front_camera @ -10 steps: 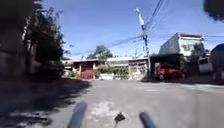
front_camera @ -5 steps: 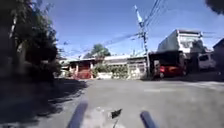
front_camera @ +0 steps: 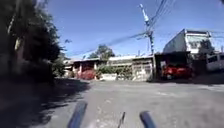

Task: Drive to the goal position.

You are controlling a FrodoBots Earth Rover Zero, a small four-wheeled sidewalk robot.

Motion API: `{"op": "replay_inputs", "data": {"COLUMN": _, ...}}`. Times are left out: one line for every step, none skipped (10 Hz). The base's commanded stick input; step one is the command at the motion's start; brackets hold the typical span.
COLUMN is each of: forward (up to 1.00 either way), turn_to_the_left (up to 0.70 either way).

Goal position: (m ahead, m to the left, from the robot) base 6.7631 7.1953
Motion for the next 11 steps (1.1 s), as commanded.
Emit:
{"op": "replay_inputs", "data": {"forward": 1.00, "turn_to_the_left": 0.00}}
{"op": "replay_inputs", "data": {"forward": 1.00, "turn_to_the_left": 0.00}}
{"op": "replay_inputs", "data": {"forward": 1.00, "turn_to_the_left": 0.07}}
{"op": "replay_inputs", "data": {"forward": 1.00, "turn_to_the_left": 0.35}}
{"op": "replay_inputs", "data": {"forward": 1.00, "turn_to_the_left": 0.38}}
{"op": "replay_inputs", "data": {"forward": 1.00, "turn_to_the_left": 0.24}}
{"op": "replay_inputs", "data": {"forward": 1.00, "turn_to_the_left": 0.00}}
{"op": "replay_inputs", "data": {"forward": 1.00, "turn_to_the_left": 0.00}}
{"op": "replay_inputs", "data": {"forward": 1.00, "turn_to_the_left": 0.00}}
{"op": "replay_inputs", "data": {"forward": 1.00, "turn_to_the_left": 0.02}}
{"op": "replay_inputs", "data": {"forward": 1.00, "turn_to_the_left": 0.07}}
